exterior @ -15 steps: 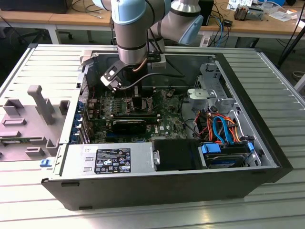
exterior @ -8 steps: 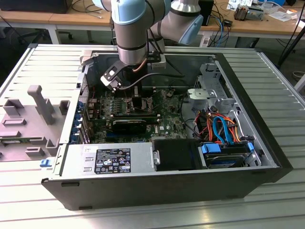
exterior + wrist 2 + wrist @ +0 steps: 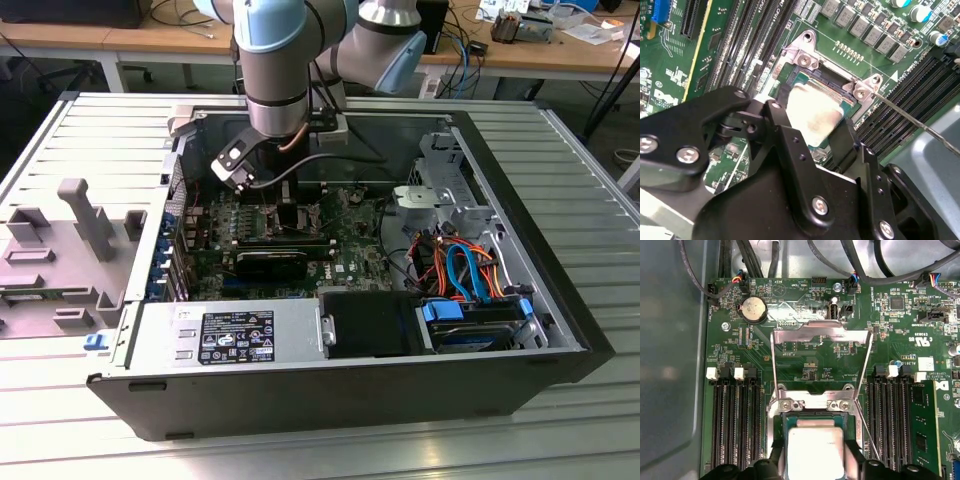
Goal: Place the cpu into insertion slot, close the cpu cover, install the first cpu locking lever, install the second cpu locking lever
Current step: 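Place the cpu into insertion slot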
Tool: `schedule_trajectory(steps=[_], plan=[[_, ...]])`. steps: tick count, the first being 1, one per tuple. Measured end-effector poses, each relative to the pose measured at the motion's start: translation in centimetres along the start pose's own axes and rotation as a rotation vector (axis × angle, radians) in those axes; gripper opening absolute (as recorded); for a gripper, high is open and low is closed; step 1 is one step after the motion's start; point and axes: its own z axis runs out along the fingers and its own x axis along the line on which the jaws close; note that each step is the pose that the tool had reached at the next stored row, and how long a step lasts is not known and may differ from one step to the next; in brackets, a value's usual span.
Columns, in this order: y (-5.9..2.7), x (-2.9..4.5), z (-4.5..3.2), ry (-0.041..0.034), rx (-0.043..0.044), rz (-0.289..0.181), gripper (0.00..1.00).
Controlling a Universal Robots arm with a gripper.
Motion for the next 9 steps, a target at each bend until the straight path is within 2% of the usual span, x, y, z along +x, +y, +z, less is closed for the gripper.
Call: schedule_trajectory(steps=[1,6,7,9], plan=[[0.00,0.00,-0.01,-0.0005,0.0002,0.000,0.62],[-0.01,-0.02,-0.04,-0.0017,0.0010,0.000,0.62],[0.00,-0.02,-0.18,-0.0004,0.0008,0.001,0.62],[0.06,-0.05,-0.98,0.0038,0.0010,0.001,0.62]])
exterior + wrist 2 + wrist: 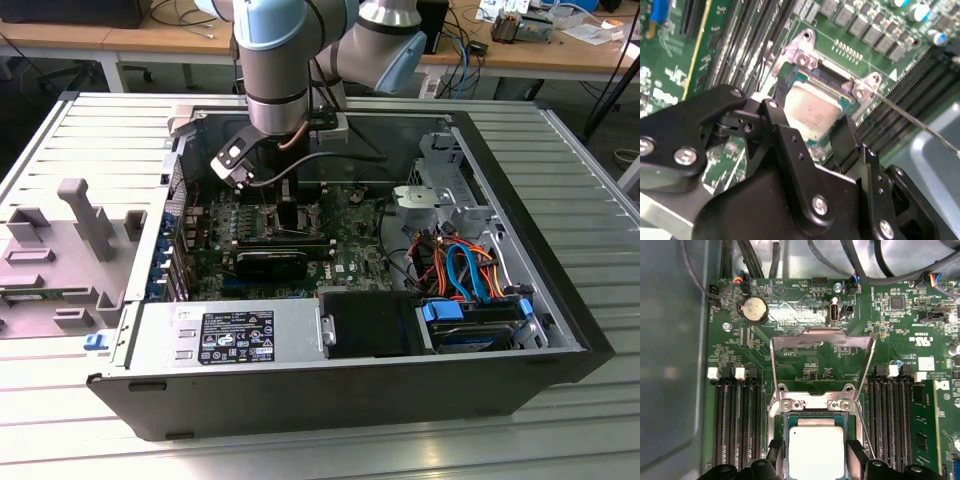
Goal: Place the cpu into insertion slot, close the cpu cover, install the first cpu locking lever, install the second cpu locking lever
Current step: 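Place the cpu into insertion slot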
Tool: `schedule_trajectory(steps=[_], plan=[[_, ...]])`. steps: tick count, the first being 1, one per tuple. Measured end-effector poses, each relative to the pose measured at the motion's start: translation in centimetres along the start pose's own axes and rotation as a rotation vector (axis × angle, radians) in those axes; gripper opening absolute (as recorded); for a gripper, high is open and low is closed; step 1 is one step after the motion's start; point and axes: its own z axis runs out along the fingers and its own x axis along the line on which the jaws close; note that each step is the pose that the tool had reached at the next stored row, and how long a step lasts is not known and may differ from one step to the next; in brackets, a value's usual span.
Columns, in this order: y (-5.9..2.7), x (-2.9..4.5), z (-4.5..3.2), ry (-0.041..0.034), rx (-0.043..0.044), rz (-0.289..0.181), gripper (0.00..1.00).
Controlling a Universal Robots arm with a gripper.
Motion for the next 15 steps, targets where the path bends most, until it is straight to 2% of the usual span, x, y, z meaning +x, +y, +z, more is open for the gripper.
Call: schedule_trajectory(steps=[2,5,6,7,8,9,10,11,12,14,15], plan=[[0.07,-0.02,-0.77,0.0015,-0.0001,0.000,0.62],[0.13,0.03,-0.94,0.0019,0.0003,0.000,0.60],[0.40,0.12,-0.91,0.0040,0.0072,0.000,0.47],[0.51,0.14,-0.88,0.0076,0.0110,0.001,0.47],[0.59,0.17,-0.86,0.0108,0.0139,0.001,0.42],[0.74,0.24,-0.85,0.0144,0.0174,0.002,0.29],[0.74,0.28,-0.97,0.0142,0.0176,0.002,0.24],[0.77,0.34,-1.24,0.0145,0.0175,0.002,0.24],[0.83,0.39,-1.91,0.0145,0.0174,0.002,0.11],[0.96,0.40,-3.28,0.0145,0.0175,0.002,0.11],[0.98,0.39,-3.64,0.0143,0.0175,0.002,0.11]])
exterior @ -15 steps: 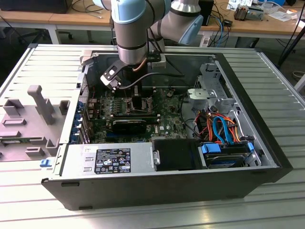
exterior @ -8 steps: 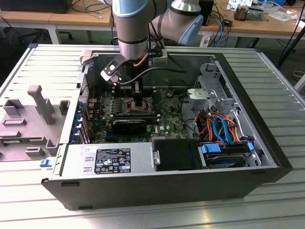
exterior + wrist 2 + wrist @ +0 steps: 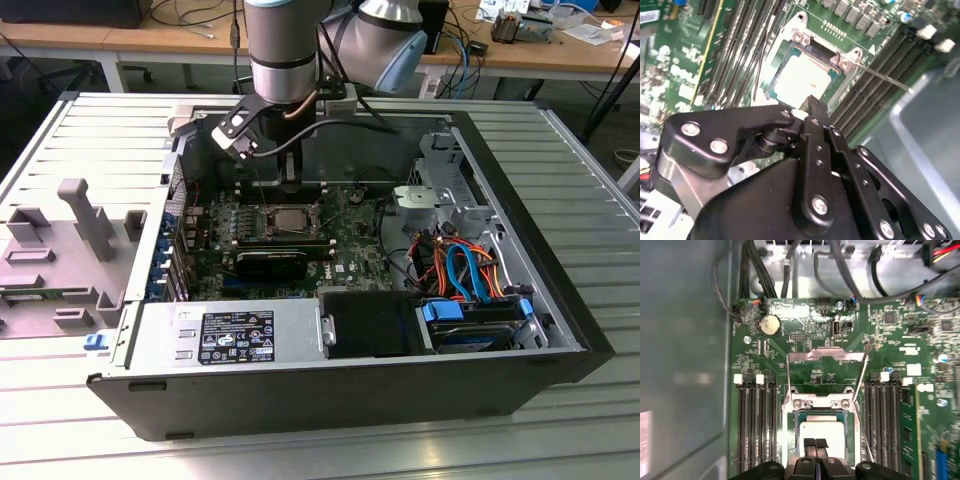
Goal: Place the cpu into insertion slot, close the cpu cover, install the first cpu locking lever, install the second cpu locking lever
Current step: 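Place the cpu into insertion slot, then close the cpu cover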
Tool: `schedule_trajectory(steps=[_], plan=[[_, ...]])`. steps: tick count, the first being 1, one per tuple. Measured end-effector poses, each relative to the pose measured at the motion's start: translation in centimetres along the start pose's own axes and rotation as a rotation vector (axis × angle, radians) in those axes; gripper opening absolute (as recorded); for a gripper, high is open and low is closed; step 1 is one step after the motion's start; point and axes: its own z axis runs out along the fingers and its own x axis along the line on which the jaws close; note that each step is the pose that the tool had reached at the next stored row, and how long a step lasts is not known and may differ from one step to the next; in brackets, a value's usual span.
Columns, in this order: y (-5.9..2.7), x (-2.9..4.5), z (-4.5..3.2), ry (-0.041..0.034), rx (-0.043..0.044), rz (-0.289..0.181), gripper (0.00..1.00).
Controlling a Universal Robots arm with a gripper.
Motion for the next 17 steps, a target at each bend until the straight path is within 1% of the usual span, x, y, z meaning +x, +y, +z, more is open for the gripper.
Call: schedule_trajectory(steps=[1,17], plan=[[0.02,0.00,-0.21,0.0003,-0.0001,0.000,0.11],[0.06,-0.03,-0.26,0.0005,0.0000,0.000,0.11]])
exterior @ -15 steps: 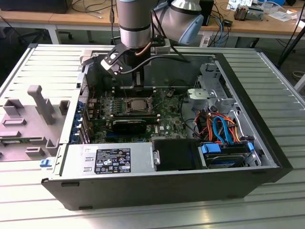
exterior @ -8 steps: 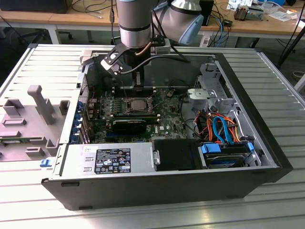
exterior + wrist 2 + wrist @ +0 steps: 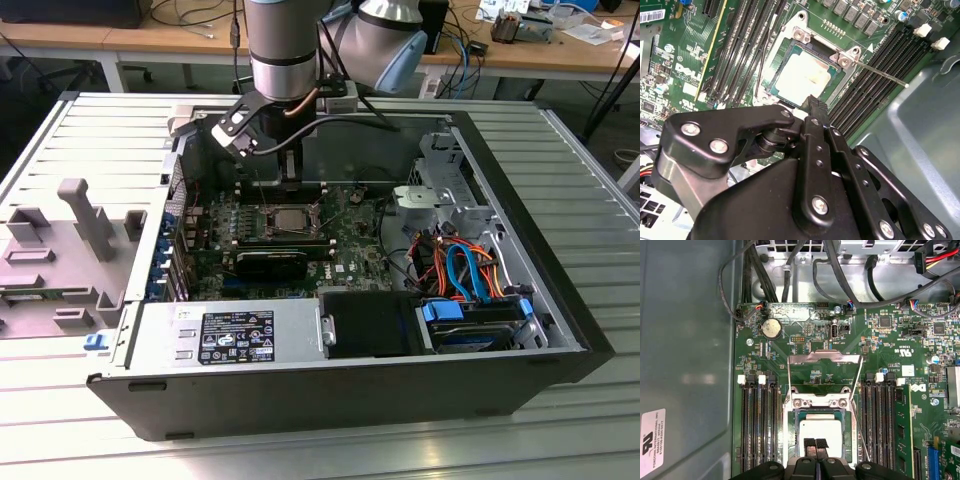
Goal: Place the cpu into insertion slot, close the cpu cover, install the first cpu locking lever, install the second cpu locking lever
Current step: 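Close the cpu cover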
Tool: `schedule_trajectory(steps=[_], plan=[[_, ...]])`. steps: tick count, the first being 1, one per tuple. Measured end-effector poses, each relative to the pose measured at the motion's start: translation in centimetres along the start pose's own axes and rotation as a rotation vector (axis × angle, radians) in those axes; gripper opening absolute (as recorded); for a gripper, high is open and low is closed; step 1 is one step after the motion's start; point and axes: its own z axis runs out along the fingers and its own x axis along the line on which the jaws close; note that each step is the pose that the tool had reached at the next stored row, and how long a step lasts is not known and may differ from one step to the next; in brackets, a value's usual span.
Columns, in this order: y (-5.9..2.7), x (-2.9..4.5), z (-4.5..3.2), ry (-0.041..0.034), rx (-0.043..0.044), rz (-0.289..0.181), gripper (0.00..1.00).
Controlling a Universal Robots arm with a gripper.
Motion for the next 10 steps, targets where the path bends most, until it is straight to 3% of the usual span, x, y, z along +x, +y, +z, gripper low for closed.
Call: schedule_trajectory(steps=[5,10], plan=[[0.16,-0.01,-0.02,-0.0001,0.0001,0.000,0.11],[0.67,-0.01,-0.69,0.0015,0.0025,0.000,0.11]])
